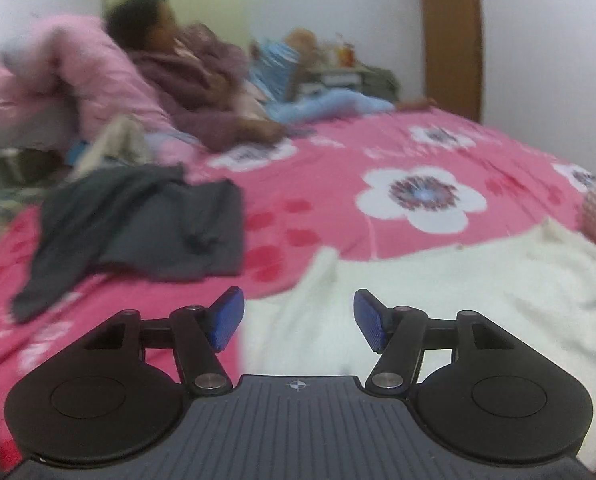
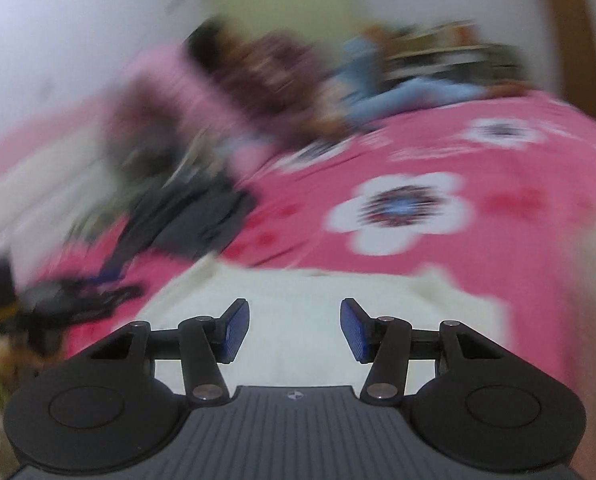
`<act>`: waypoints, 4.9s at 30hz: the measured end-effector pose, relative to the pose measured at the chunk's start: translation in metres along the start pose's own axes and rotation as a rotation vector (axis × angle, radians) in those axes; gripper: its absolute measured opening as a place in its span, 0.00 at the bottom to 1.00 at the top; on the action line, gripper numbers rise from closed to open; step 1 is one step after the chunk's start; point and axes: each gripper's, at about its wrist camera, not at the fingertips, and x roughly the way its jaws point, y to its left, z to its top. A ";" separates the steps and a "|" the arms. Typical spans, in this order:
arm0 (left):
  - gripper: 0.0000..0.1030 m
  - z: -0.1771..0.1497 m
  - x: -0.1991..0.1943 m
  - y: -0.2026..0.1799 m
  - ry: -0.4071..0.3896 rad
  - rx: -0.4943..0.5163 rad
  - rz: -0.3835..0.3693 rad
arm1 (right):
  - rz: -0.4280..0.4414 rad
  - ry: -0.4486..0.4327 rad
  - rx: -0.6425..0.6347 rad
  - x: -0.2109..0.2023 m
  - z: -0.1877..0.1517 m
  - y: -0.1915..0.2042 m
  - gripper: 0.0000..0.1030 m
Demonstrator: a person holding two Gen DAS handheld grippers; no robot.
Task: Fold clothes
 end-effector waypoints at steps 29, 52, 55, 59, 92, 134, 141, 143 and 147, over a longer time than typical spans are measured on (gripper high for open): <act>0.44 -0.016 0.042 0.063 0.055 -0.388 0.001 | -0.121 0.069 -0.634 0.160 0.007 0.095 0.02; 0.50 -0.023 0.059 0.032 0.111 -0.199 0.059 | -0.382 0.020 -0.116 0.019 0.009 -0.045 0.36; 0.51 -0.023 0.060 0.033 0.119 -0.208 0.061 | -0.331 0.081 -0.220 0.031 -0.006 -0.033 0.36; 0.52 -0.023 0.061 0.033 0.120 -0.208 0.063 | -0.311 0.181 -0.254 0.074 -0.011 -0.027 0.42; 0.45 -0.007 0.066 0.037 0.124 -0.154 -0.004 | -0.417 0.017 0.045 0.057 -0.011 -0.087 0.64; 0.28 -0.006 -0.011 0.012 0.057 -0.139 -0.032 | -0.314 -0.132 0.123 -0.021 -0.052 -0.046 0.30; 0.29 -0.029 -0.001 0.018 0.130 -0.209 -0.050 | -0.419 -0.077 0.143 -0.013 -0.095 -0.047 0.29; 0.29 -0.027 -0.029 0.017 0.099 -0.158 -0.043 | -0.441 -0.093 0.108 -0.035 -0.090 -0.034 0.30; 0.30 -0.047 -0.067 0.015 0.106 -0.093 -0.021 | -0.438 -0.100 0.071 -0.074 -0.112 -0.020 0.30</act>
